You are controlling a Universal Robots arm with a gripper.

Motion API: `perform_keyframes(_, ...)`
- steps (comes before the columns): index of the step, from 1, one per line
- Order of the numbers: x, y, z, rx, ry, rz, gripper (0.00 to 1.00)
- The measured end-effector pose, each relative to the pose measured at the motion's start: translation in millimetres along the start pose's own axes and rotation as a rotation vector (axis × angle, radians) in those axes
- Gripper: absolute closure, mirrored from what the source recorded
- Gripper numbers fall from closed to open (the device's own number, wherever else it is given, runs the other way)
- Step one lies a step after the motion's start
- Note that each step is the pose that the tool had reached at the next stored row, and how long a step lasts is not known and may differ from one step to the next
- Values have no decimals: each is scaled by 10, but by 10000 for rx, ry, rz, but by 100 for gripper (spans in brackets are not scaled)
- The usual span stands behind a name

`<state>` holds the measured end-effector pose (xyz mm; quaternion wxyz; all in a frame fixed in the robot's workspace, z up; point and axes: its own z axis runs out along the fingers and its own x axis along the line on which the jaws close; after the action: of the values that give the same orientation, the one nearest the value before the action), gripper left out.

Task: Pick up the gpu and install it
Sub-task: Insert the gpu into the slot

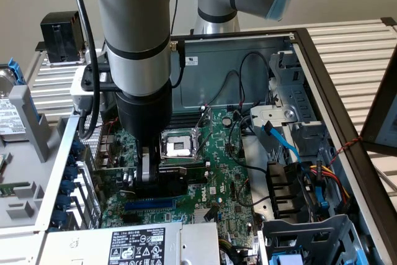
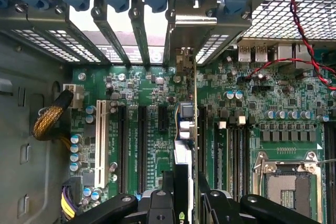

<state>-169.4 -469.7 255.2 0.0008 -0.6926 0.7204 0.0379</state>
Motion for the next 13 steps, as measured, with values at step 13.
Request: perform_keyframes(13, -6, -1, 12, -12, 199, 11, 73)
